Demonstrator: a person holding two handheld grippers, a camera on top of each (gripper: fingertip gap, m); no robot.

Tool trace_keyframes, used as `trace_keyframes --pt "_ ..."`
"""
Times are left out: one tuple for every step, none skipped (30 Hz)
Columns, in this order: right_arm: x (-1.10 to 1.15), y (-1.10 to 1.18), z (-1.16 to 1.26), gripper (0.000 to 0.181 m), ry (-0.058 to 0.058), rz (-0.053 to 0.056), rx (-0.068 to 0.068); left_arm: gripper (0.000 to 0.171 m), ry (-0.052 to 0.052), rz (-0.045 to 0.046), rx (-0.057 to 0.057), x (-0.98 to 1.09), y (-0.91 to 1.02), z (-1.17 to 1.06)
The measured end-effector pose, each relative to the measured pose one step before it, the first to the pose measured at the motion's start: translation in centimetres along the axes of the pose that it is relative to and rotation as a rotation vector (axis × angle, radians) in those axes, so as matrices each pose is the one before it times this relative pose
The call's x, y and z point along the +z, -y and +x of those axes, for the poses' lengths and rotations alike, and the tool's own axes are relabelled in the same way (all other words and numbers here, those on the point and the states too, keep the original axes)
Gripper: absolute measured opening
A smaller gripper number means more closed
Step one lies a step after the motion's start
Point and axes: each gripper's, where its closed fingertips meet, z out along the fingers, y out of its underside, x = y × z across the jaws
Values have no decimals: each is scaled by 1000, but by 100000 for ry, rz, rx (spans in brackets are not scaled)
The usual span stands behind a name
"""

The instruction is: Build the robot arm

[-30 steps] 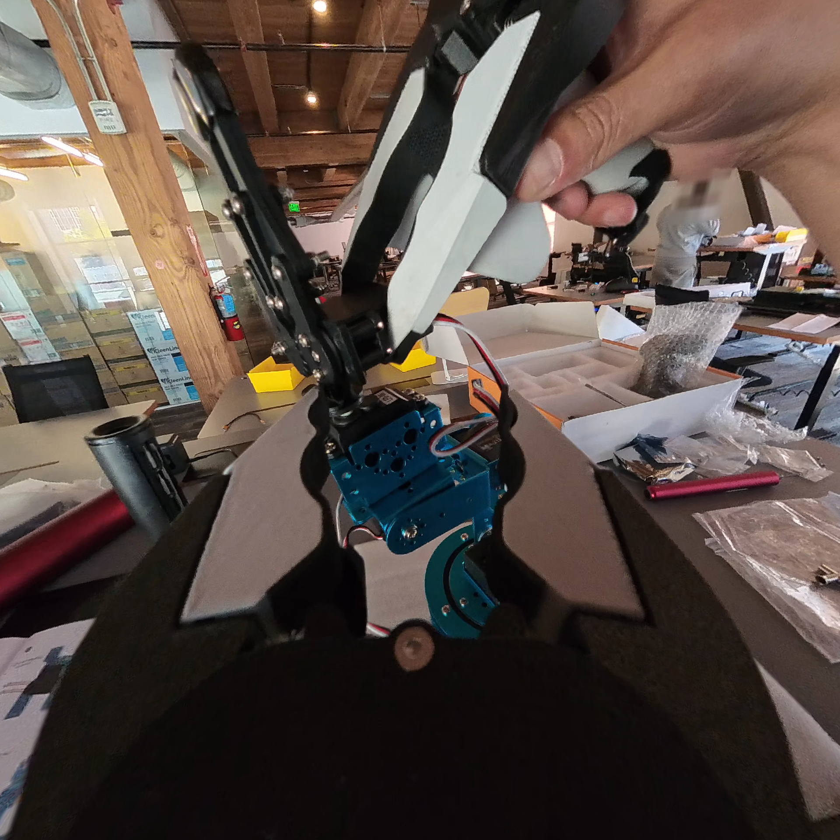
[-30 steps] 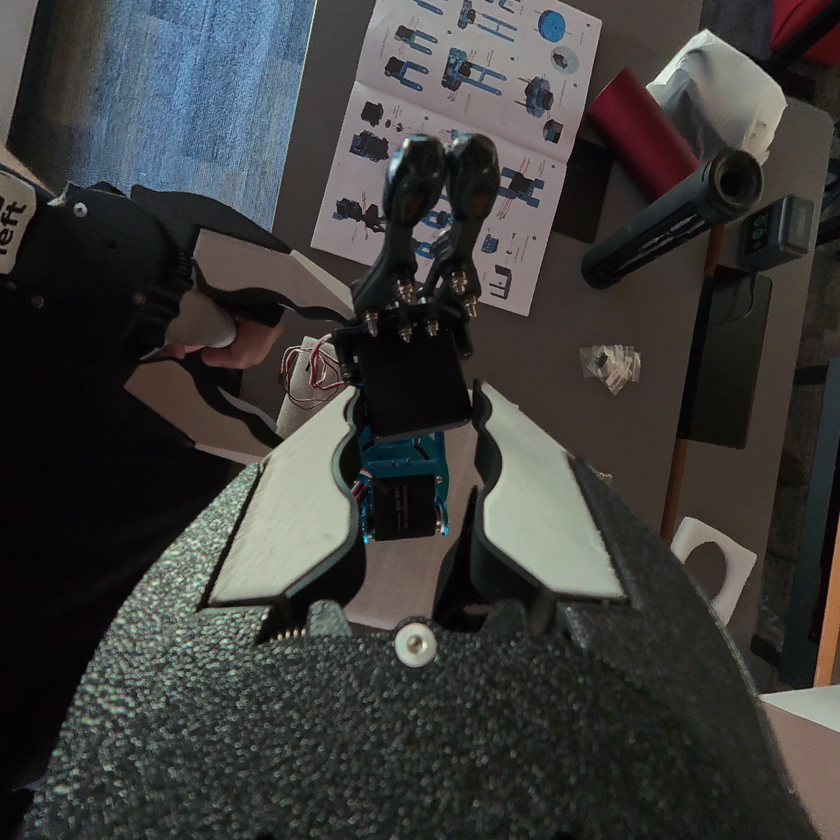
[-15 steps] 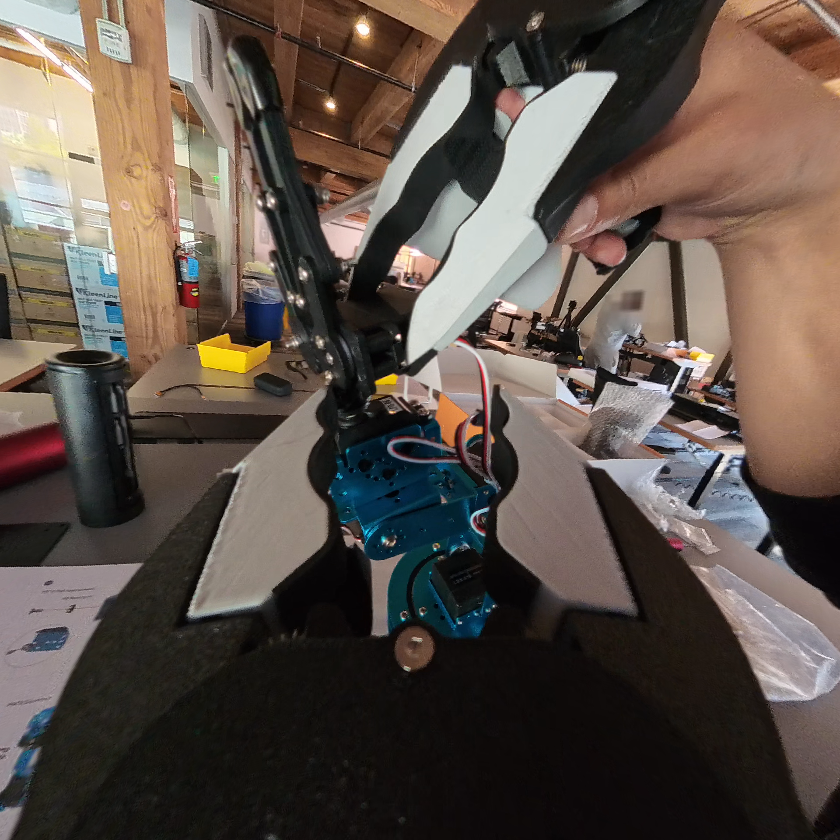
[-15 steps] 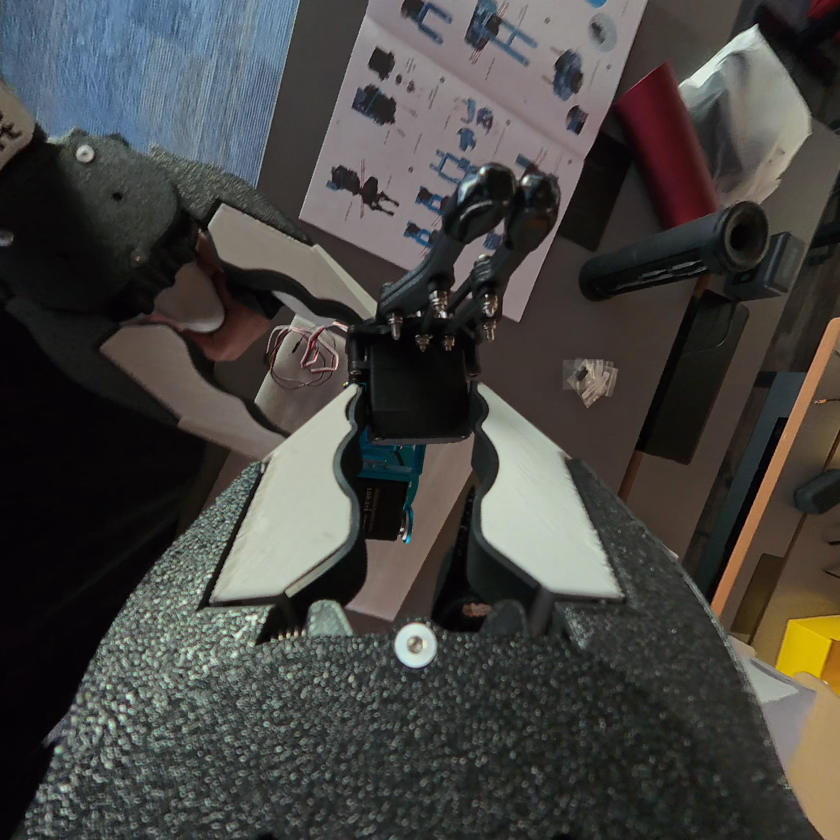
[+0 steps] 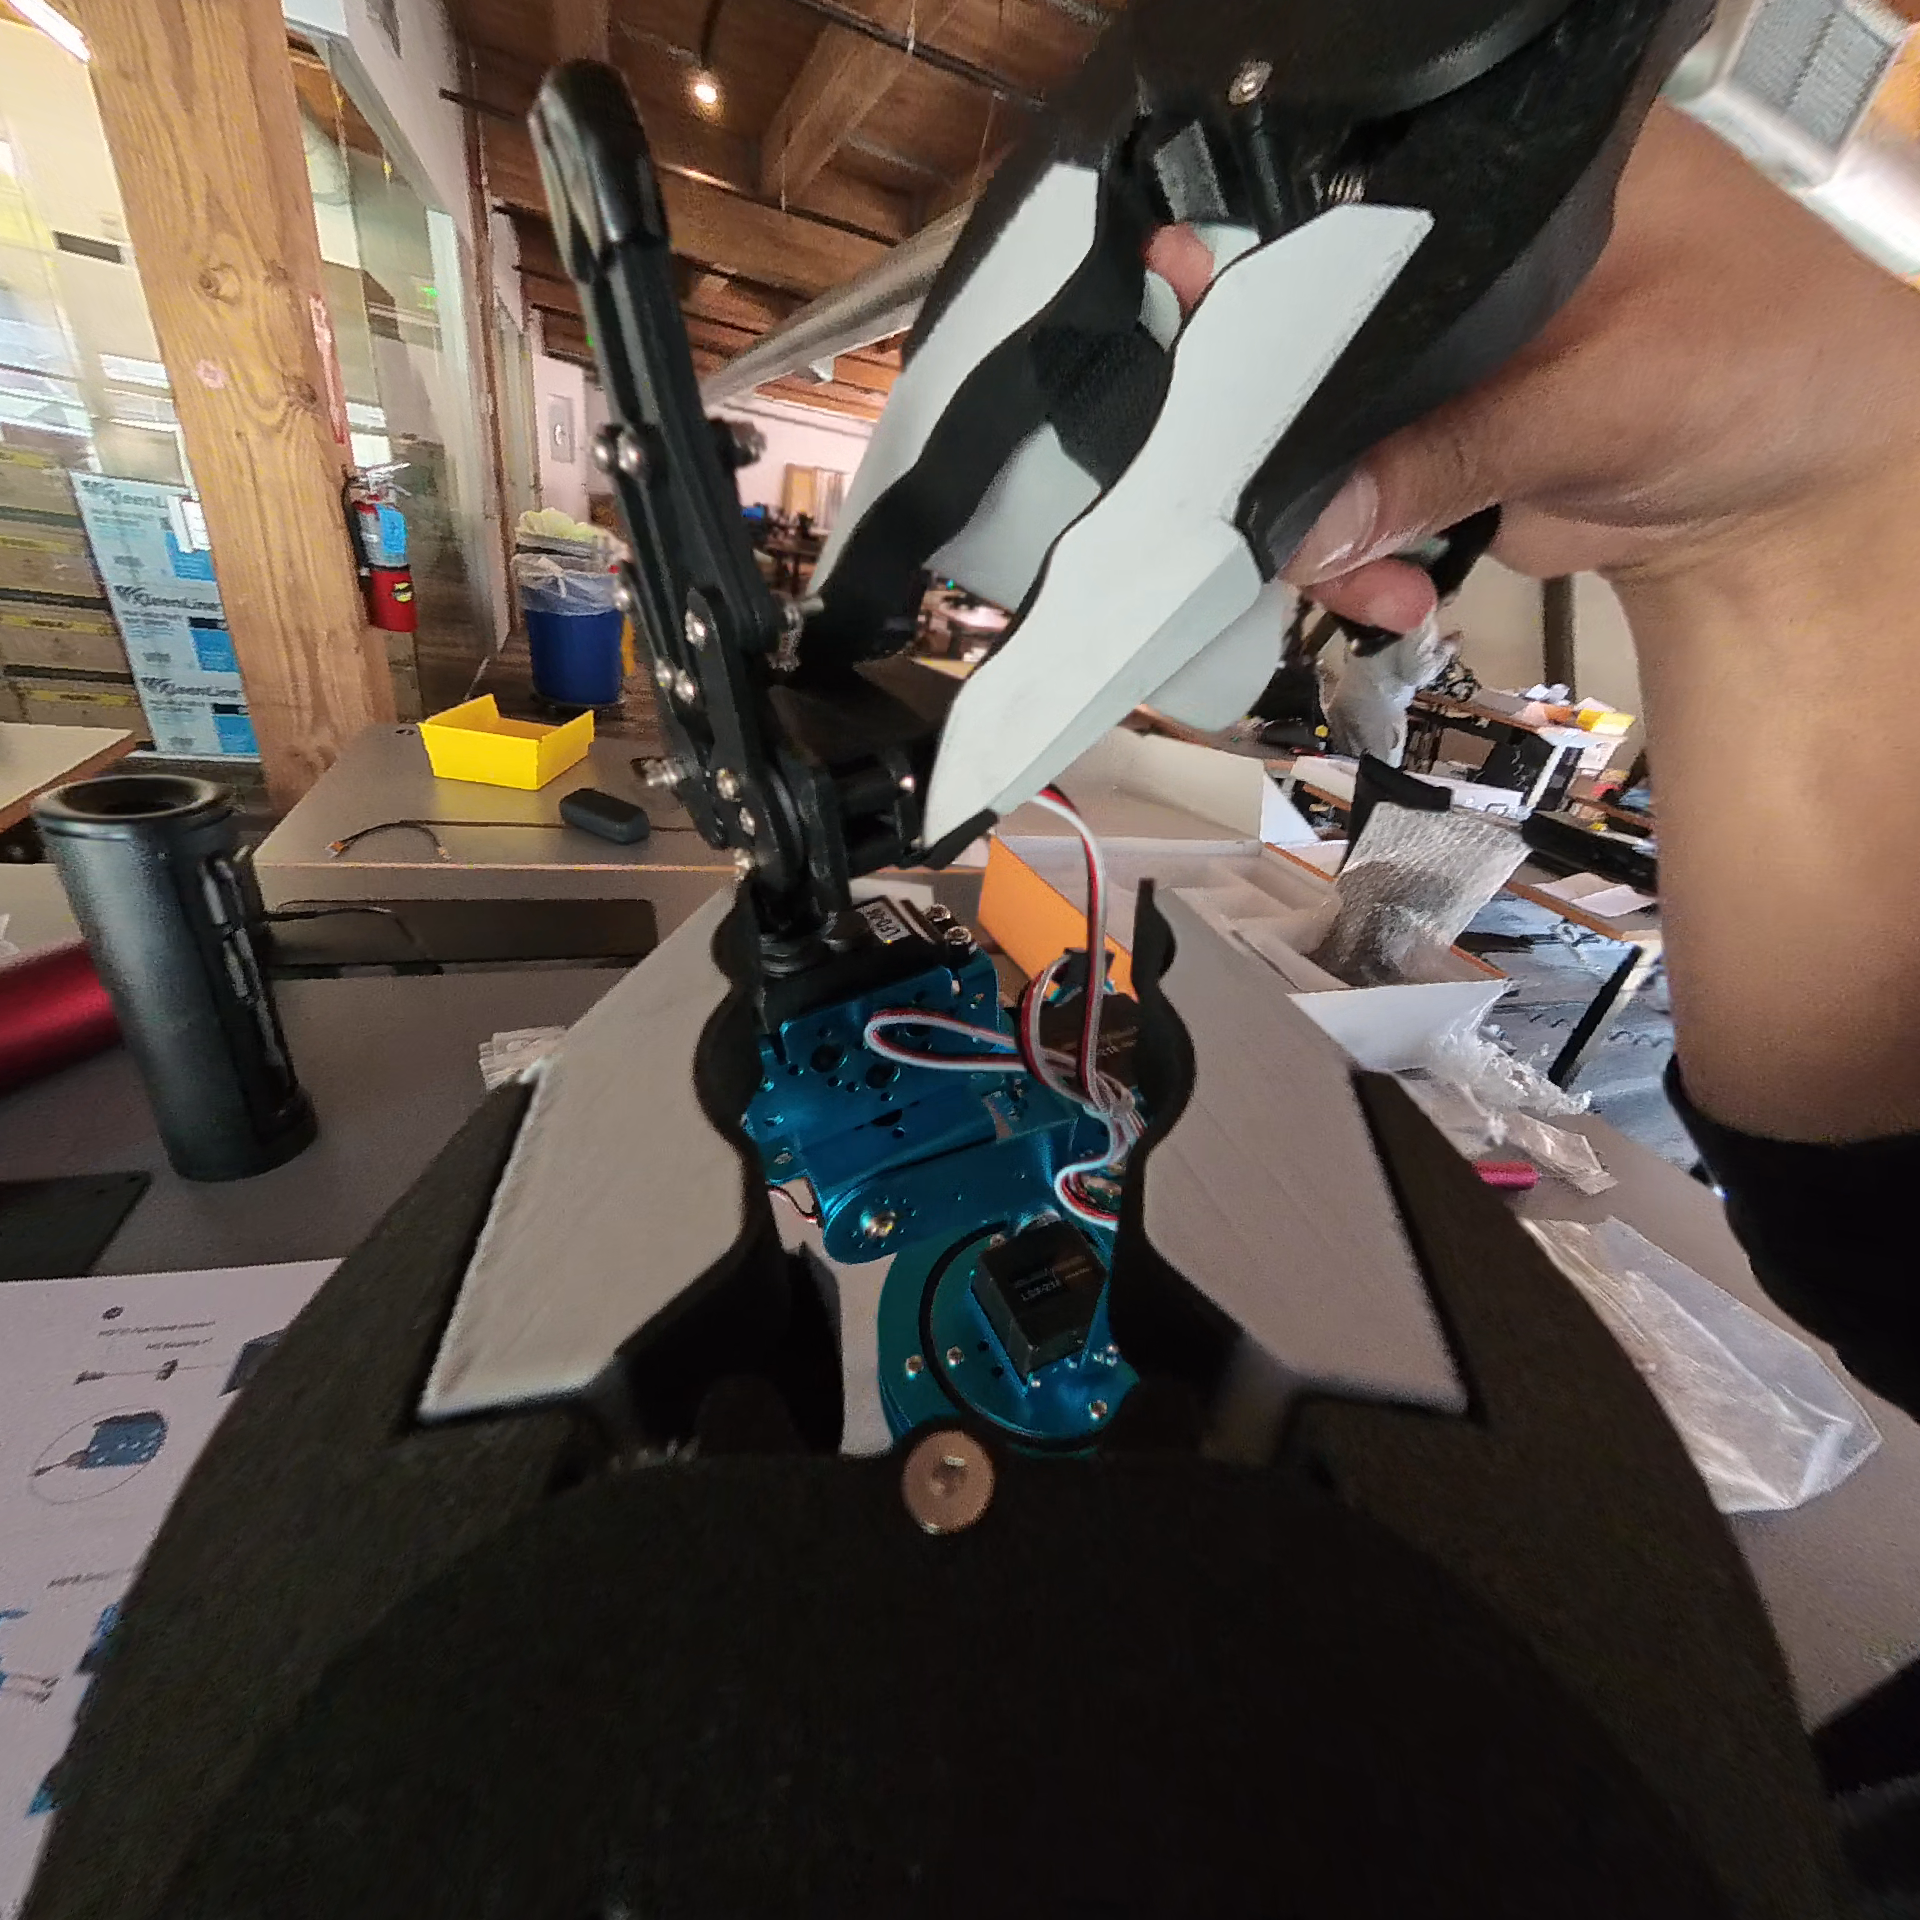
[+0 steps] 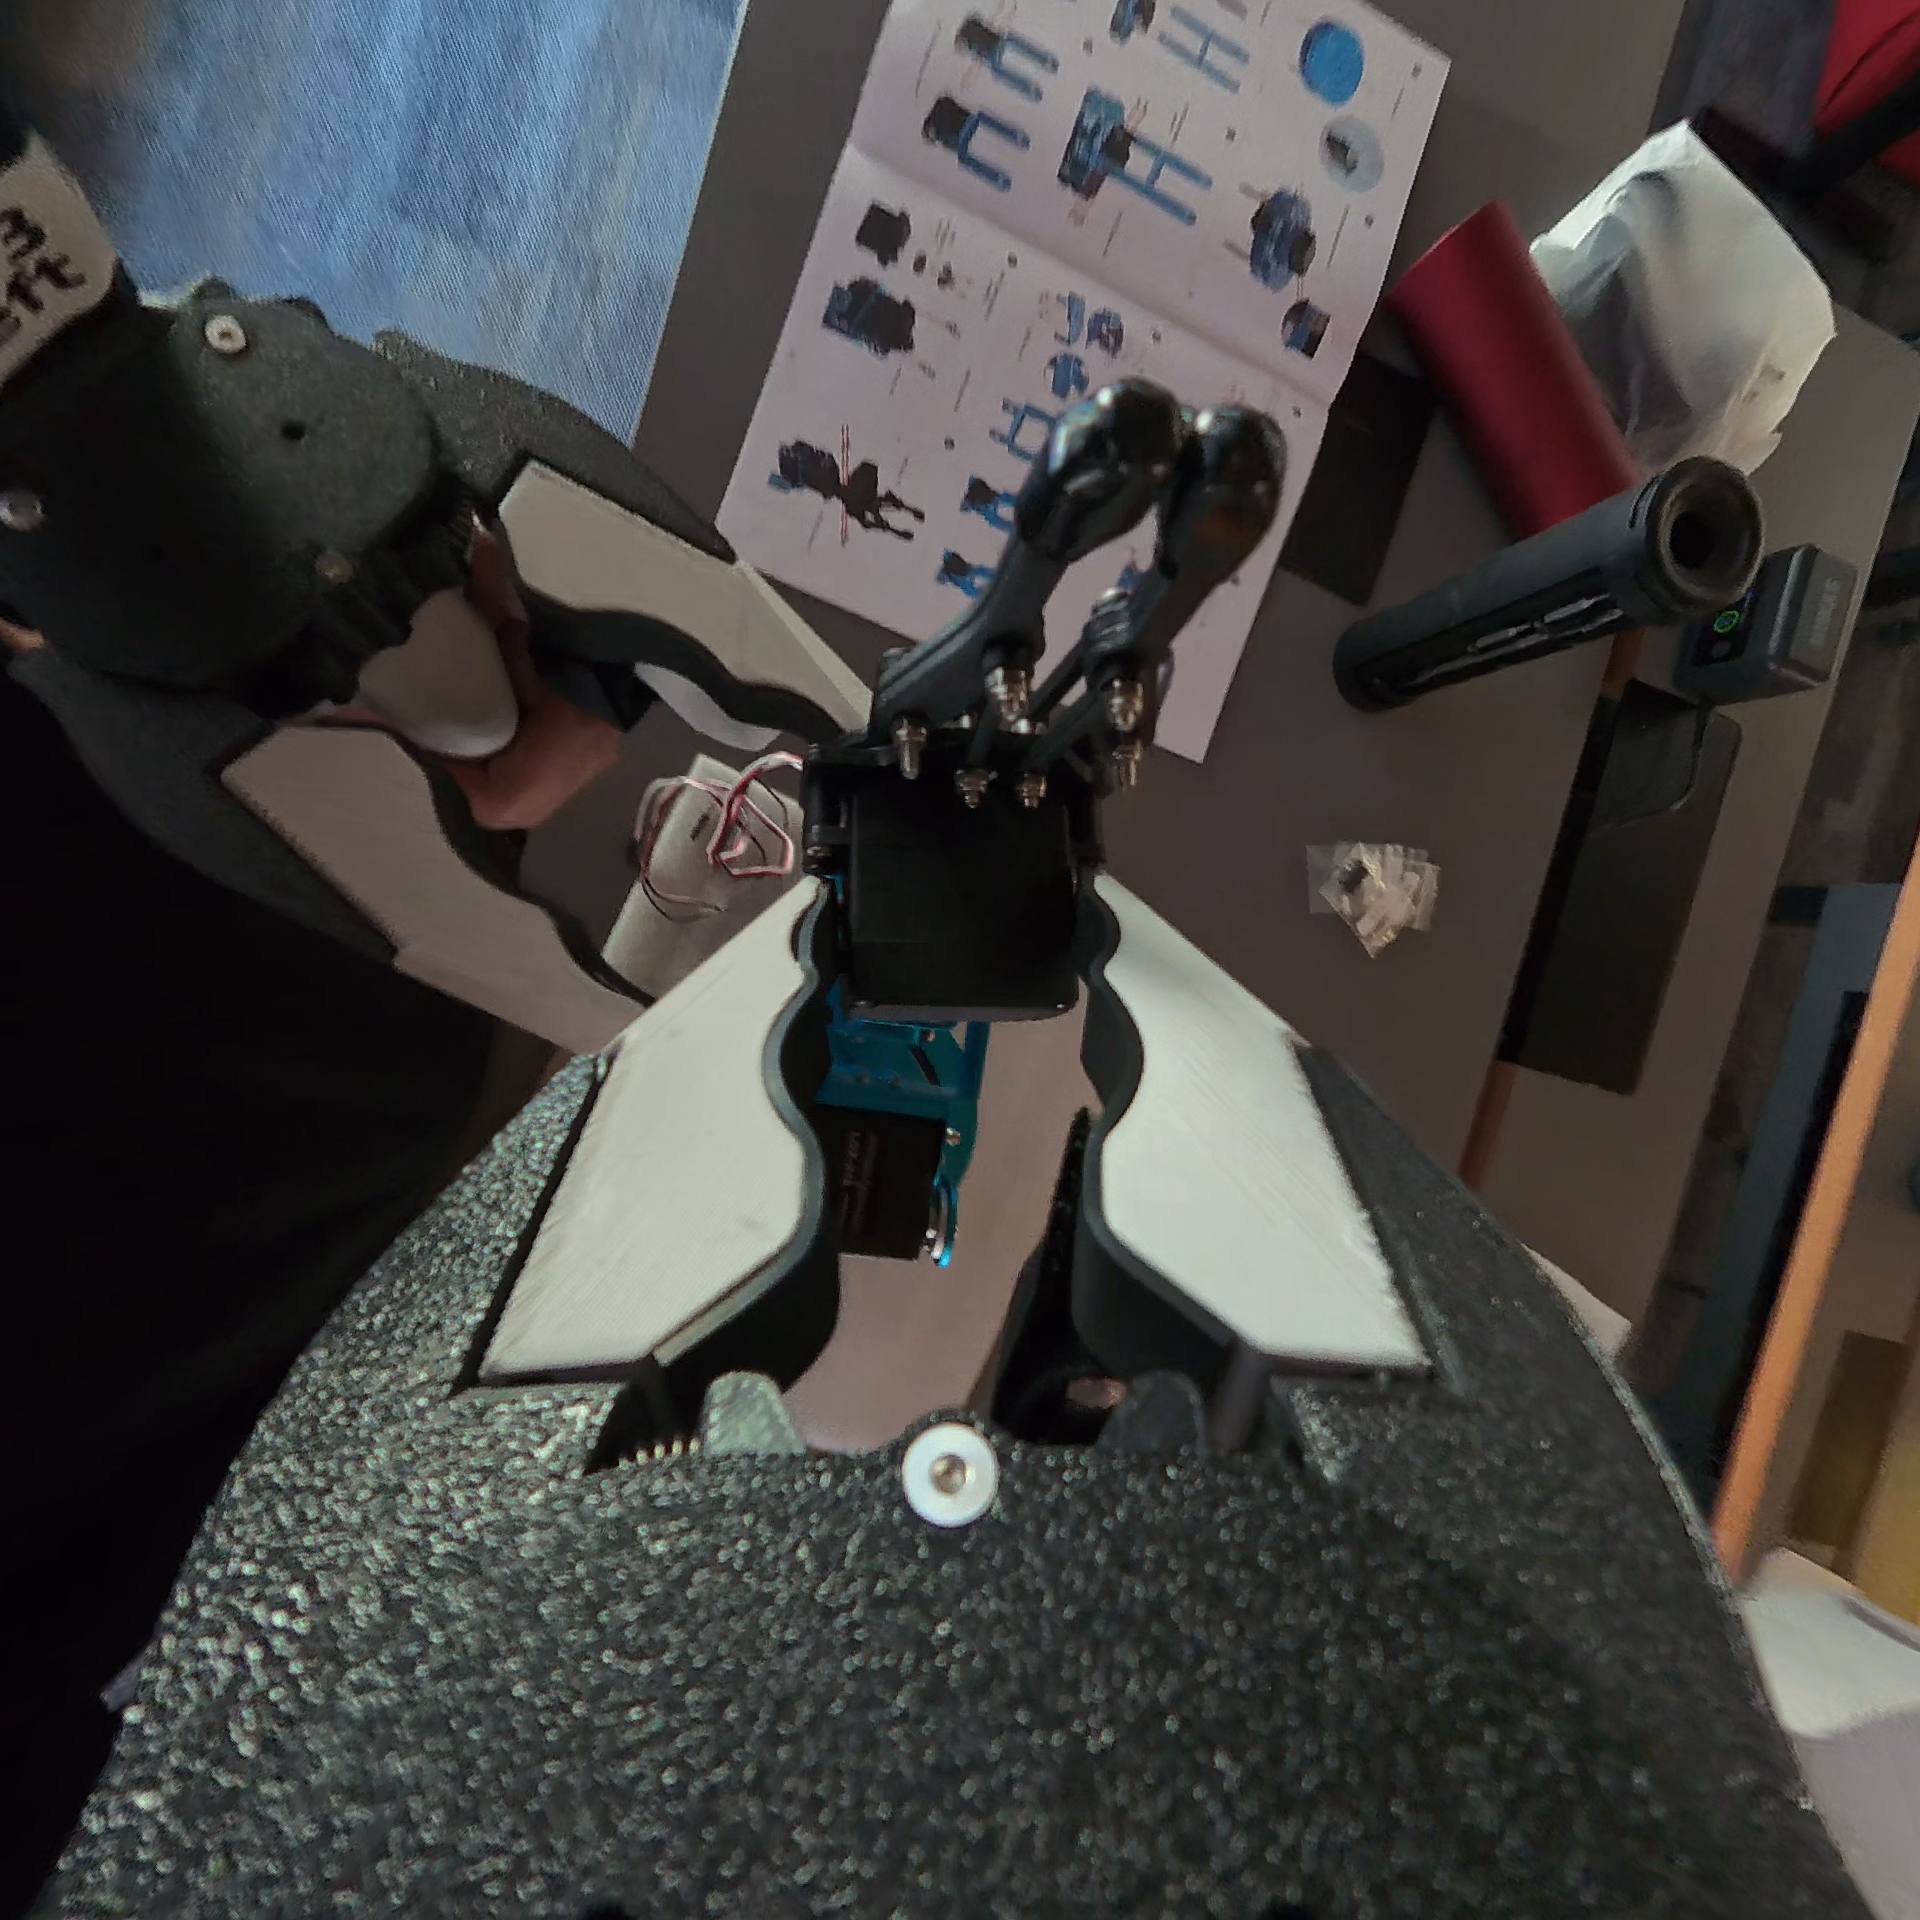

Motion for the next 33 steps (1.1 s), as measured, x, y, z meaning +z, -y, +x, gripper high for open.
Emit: trace_keyframes --pt "-52 -15 -51 46 560 1580 877 71 1440 -684 352 59 -4 14" --pt "-57 -22 -18 45 66 1236 576 71 1478 -657 351 100 -16 33" --pt "-60 -1 -9 45 -86 1038 492 70 1818 -696 530 94 -33 -5" --pt "-27 -15 -18 45 -29 620 584 68 2219 -567 356 87 -16 -83" --pt "4 8 -5 45 -268 543 327 67 1920 -356 -281 63 8 -74" --pt "1 1 -13 45 -354 553 -20 66 1512 -159 -871 34 16 -92" --pt "-9 21 -31 45 -67 738 78 64 1153 133 -1159 10 48 -75" --pt "3 26 -10 45 53 756 164 64 1145 145 -981 7 24 -59" --pt "9 2 -12 45 213 840 -42 63 1436 -28 -453 15 -1 -36" --pt "-26 15 -31 45 484 1212 -62 62 1538 67 -116 17 11 -20" --pt "-87 3 -8 46 480 1400 -41 61 1354 251 -43 -10 8 0" --pt "-124 -24 61 47 -195 1596 -145 59 896 277 4 -1 -10 15" --pt "-189 -84 340 54 -2305 1600 -575 57 391 122 268 -13 -32 67" --pt "-273 -140 406 62 -3053 1899 -909 55 -95 -28 553 21 -24 167" --pt "-364 -161 279 68 -2172 2378 -799 53 -191 -132 734 27 -10 237" --pt "-371 -179 208 72 -1527 2716 -54 51 -97 -103 735 38 10 254" --pt "-337 -198 173 76 -931 2591 591 49 -8 -204 760 58 5 255" --pt "-230 -169 116 78 -354 2242 863 49 347 -350 721 71 4 166" --pt "-54 -64 -43 77 396 1881 907 49 998 -573 905 67 -30 34" --pt "111 -48 -219 71 1065 1015 1135 48 1578 -761 1346 68 -77 -117" --pt "145 8 -264 65 692 610 751 49 1594 -576 989 46 -75 -184" --pt "100 81 -79 62 -1054 561 -160 47 1160 -230 -15 12 -38 -192" --pt "-56 8 36 63 -1808 14 -759 45 575 117 -686 -11 20 -137" --pt "-174 -33 76 65 -1604 -620 -421 42 -77 216 -492 -4 47 1" --pt "-210 -63 85 67 -1383 -733 -738 41 -406 -106 371 30 11 128" --pt "-199 -161 307 72 -2485 -841 -856 41 -215 -420 979 48 -12 132" --pt "-181 -206 438 79 -3049 -1099 -20 40 -117 -207 807 41 10 127" --pt "-212 -136 115 78 -1153 -429 -116 39 -536 218 266 38 46 177" --pt "-207 -118 31 77 -740 -38 -613 39 -683 361 -227 46 31 192" --pt "-186 -92 79 76 -1140 287 -346 40 -367 328 -116 62 25 149" --pt "-193 -40 136 78 -1354 648 150 40 -62 109 391 81 -2 114" --pt "-158 139 11 81 -49 1455 338 41 412 -108 593 85 -7 2" --pt "36 413 -213 81 1725 1786 2010 42 782 -198 183 80 -17 -124"
